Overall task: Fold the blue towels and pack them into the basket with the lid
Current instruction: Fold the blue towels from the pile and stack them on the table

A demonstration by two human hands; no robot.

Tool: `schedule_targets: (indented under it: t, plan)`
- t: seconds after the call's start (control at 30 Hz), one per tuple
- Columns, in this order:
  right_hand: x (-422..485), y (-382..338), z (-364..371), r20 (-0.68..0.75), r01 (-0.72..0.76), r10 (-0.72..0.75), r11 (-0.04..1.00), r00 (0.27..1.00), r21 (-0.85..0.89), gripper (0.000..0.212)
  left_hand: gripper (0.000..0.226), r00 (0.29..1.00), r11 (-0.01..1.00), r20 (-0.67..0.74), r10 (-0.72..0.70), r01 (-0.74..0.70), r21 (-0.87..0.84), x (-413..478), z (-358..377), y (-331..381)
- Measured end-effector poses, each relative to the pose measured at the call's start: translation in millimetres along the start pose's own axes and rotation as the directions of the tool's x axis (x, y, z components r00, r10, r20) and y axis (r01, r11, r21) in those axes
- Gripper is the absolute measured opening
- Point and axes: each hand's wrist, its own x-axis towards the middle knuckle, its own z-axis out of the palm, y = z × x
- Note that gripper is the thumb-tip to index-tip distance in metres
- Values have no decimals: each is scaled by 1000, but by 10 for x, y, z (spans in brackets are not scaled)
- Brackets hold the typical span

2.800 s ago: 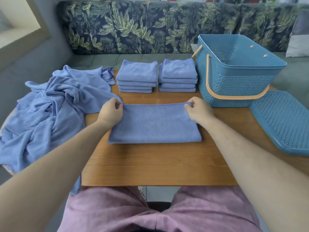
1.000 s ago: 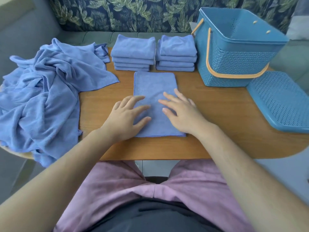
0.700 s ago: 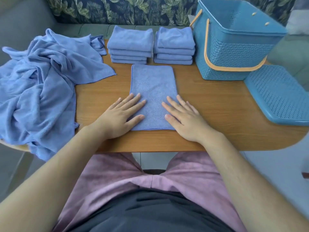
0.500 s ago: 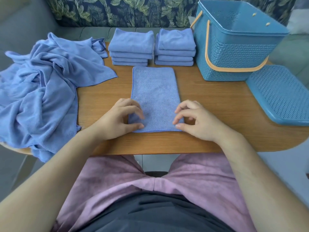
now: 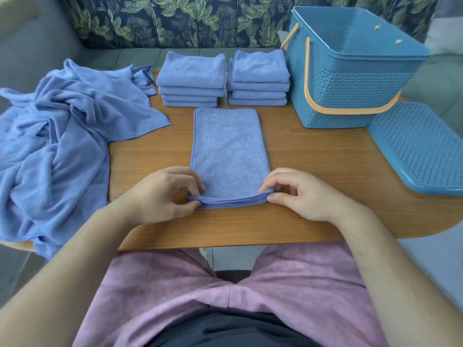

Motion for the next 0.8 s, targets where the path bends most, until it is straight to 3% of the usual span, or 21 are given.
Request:
schedule_targets:
  t: [0.27,0.5,0.67,0.8]
  plan:
    - [-4,-73,25,-192,-29,33,999,981,23,18,22,991,998,-121,-56,59,18,-30,-4,57]
    - [-9,-89,-31,-127,11,-26,993,992,-121,16,42,998,997,-17,57,-56,54,25,0,105]
    - [-26,-86,-62,-84,-12,3,994,996,-108,15,8,996,987,56,74,-81,140,18,-33,180]
    - [-33,-87,-81,-56,0,-8,991,998,-134,20,25,992,982,113,51,-70,174,7,-53,155]
